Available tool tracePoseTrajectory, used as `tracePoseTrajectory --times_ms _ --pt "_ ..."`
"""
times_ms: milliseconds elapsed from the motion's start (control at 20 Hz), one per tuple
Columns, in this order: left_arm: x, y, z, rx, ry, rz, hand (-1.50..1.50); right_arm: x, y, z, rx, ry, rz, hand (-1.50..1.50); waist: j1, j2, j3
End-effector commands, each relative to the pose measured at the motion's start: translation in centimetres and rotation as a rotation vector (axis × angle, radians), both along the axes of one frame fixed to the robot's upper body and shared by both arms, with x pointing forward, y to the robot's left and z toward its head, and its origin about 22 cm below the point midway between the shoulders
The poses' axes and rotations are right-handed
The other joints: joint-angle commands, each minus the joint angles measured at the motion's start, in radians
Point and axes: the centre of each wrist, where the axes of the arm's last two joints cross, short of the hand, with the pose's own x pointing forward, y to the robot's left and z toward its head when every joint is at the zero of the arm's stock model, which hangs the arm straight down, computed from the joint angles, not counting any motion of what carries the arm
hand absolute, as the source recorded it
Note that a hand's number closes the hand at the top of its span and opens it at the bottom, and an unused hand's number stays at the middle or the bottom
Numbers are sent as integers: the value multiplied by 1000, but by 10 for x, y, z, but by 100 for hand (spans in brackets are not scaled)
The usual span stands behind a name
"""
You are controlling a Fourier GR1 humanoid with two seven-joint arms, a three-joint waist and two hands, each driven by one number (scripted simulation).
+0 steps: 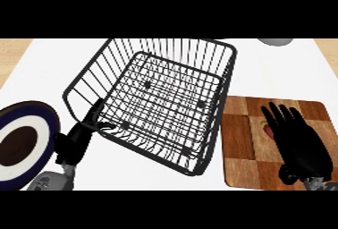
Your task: Pick the bell pepper from the cutting board and place it in the tiered basket
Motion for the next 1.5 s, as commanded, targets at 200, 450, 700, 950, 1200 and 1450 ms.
tracePoseTrajectory --times_ms 200,450,700,950,1200,1450 --pt "3 -23 12 -89 -57 -72 0 18 -26 -31 11 17 -38 -150 -2 -1 -1" --pt "15 -22 23 -71 -57 -53 0 25 -13 -35 26 38 -27 -150 -3 -2 -2" --pt "12 -28 19 -66 -33 -54 0 33 -38 -32 24 29 -9 -150 -4 -2 -2" --pt "7 -21 4 -59 -51 -58 0 43 -20 -46 152 -17 117 150 -2 0 -1" --pt "3 -31 18 -58 -60 -68 0 44 -33 -73 140 -38 148 150 3 -1 -1" --pt "15 -23 5 -59 -54 -44 0 51 -19 -46 120 -63 182 150 -6 -1 -2"
